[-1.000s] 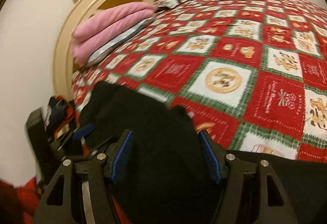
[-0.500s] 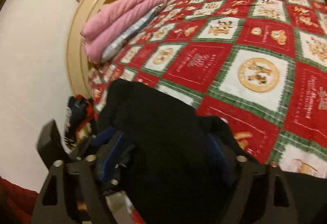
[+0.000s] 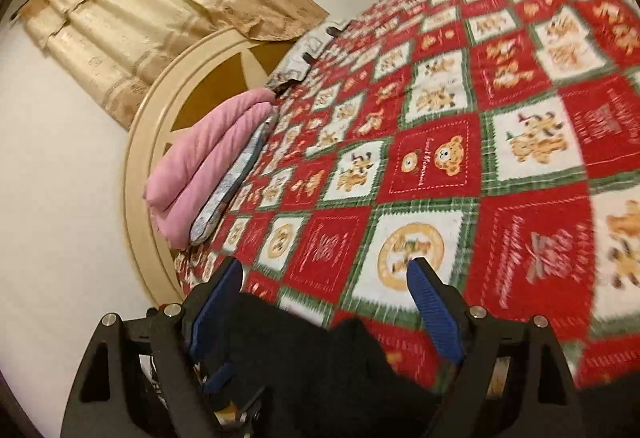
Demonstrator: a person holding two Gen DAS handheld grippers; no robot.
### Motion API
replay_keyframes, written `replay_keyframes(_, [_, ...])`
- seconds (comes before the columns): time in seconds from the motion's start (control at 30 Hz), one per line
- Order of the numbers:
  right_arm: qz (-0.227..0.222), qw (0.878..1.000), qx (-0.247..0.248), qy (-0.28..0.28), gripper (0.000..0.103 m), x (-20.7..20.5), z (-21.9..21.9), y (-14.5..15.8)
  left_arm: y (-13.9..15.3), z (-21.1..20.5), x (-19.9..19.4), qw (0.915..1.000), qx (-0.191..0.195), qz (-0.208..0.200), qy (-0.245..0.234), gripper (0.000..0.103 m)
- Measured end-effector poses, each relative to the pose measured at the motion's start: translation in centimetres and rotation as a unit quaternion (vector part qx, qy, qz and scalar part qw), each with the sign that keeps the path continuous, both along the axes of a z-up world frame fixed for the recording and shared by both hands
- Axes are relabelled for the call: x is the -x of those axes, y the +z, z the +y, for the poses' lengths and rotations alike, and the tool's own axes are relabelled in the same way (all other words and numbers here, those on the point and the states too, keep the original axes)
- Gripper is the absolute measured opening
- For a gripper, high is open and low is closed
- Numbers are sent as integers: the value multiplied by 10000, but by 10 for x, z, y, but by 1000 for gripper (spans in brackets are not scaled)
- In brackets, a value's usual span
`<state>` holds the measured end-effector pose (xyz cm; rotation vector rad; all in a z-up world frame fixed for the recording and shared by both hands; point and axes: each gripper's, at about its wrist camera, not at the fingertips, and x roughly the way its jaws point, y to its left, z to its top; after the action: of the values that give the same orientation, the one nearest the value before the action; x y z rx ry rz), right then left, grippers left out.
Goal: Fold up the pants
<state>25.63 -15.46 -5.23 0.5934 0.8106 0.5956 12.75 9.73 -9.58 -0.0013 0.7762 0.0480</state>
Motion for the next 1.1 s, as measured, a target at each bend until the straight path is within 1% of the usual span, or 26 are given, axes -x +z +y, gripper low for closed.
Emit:
replay_keyframes(0.1, [-101,9997,199,81,86,20,-2,8,0,-1,0,10000,-36,-12,26,93])
replay_keyframes(0.13, [-138,9988,460,40,86,27,1,11,0,-1,0,10000,-35,1,34,93])
replay_keyframes(0.17, [-186,9979,622,-21,86,32,2,10,1,-1,0,10000,-33,23,48,93])
replay_keyframes(0.23, [-352,9928,1087,-365,85,48,-7,15,2,-1,0,9999,-53,74,64,93])
replay_keyframes(0.3, [-390,9896,1201,-695,85,60,-30,16,3,-2,0,9999,-83,118,45,93])
replay_keyframes(0.33, [-370,9871,1236,-947,84,68,-53,18,4,-1,0,9999,-87,131,25,93])
replay_keyframes(0.37, [-358,9845,1301,-1122,79,71,-73,21,4,-1,-1,9999,-85,147,-2,93])
replay_keyframes(0.4, [-336,9812,1410,-1274,77,72,-89,22,6,-1,-2,9998,-84,173,-34,93])
replay_keyframes(0.43, [-272,9734,1670,-1543,77,76,-116,27,6,-1,-2,9998,-90,196,-46,93])
replay_keyframes(0.47, [-161,9620,1959,-1893,77,79,-147,31,8,-1,-3,9997,-79,228,-38,93])
replay_keyframes(0.53, [173,9404,2264,-2533,77,79,-208,37,12,-1,-2,9998,39,203,-24,93])
replay_keyframes(0.57, [398,9282,2399,-2815,77,75,-236,37,16,-1,-1,9998,182,109,-5,92])
replay_keyframes(0.6, [584,9155,2532,-3072,77,72,-258,36,18,-2,-1,9996,263,60,2,92])
replay_keyframes(0.63, [888,8957,2734,-3392,77,66,-287,32,18,-5,-2,9994,337,44,-20,93])
replay_keyframes(0.67, [1165,8813,2835,-3597,77,57,-314,26,14,-9,-4,9994,321,107,-55,93])
replay_keyframes(0.7, [1273,8759,2846,-3683,77,54,-329,21,10,-13,-6,9995,244,209,-61,93])
replay_keyframes(0.73, [1447,8651,2867,-3854,77,46,-350,14,5,-17,-8,9995,146,294,-37,93])
replay_keyframes(0.77, [1523,8613,2891,-3891,77,42,-359,9,5,-17,-6,9997,152,206,6,93])
replay_keyframes(0.87, [1872,8561,3026,-3748,77,17,-381,-10,6,-17,-7,9996,100,247,5,95])
replay_keyframes(0.93, [2066,8466,3155,-3756,77,7,-390,-21,5,-14,-8,9995,98,296,73,100])
replay_keyframes(1.0, [2088,8413,3359,-3685,78,1,-387,-24,4,-12,-9,9992,172,336,146,101])
replay_keyframes(1.03, [2079,8405,3384,-3686,77,2,-385,-23,3,-12,-9,9991,193,346,179,102])
replay_keyframes(1.07, [2070,8417,3365,-3681,69,2,-386,-22,3,-13,-8,9990,184,343,201,102])
replay_keyframes(1.1, [2075,8415,3382,-3665,47,1,-388,-22,3,-15,-7,9992,140,327,204,102])
